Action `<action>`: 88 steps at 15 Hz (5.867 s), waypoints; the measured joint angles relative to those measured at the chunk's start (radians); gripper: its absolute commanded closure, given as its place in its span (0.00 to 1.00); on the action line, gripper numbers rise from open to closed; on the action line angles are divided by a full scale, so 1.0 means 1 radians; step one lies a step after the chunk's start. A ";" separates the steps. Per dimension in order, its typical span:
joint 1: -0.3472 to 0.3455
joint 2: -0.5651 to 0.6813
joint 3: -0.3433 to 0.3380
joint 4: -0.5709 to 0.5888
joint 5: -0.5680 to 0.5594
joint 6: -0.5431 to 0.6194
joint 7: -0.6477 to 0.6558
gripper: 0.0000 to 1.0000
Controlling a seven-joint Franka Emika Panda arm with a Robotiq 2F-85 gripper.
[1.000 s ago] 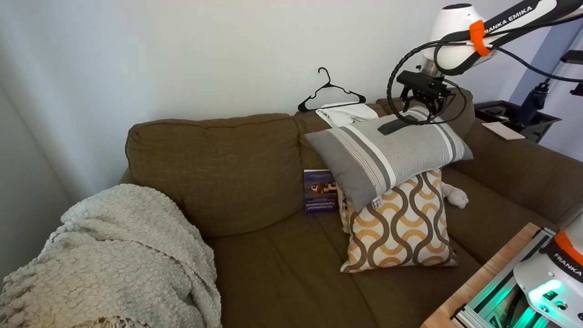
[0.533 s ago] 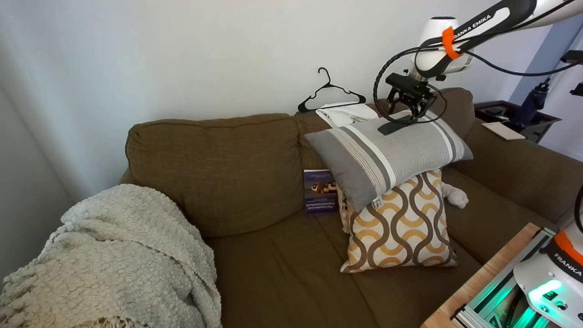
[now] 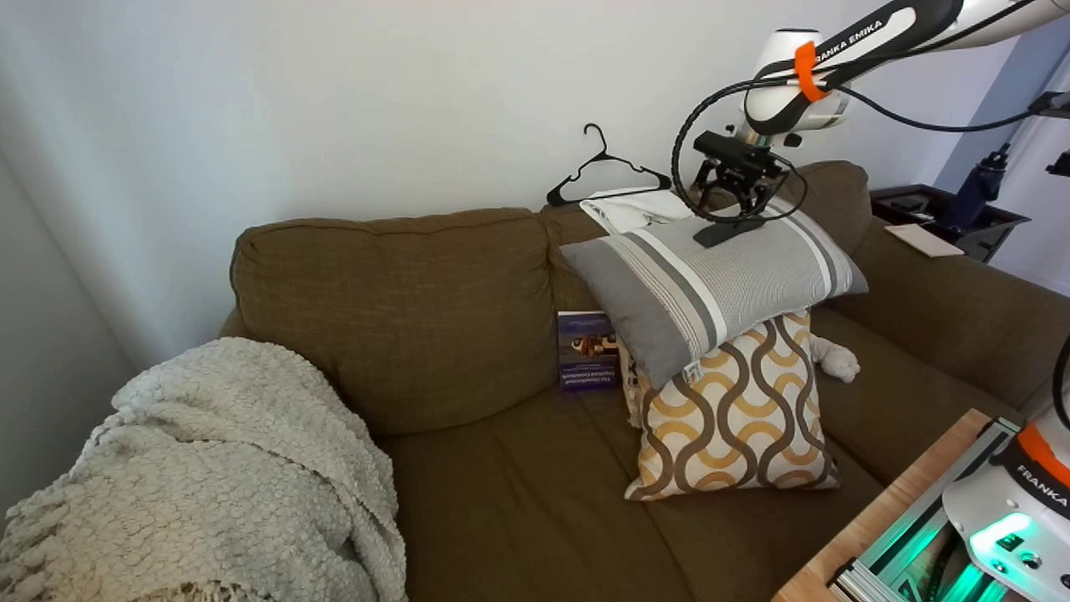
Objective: Put the black remote on the black hanger
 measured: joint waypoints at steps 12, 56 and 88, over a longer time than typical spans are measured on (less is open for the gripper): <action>0.030 0.011 -0.046 -0.023 -0.005 0.014 0.025 0.06; 0.010 0.055 -0.076 0.129 0.194 0.323 -0.022 0.74; 0.037 0.898 -0.091 1.131 0.269 0.316 0.042 0.74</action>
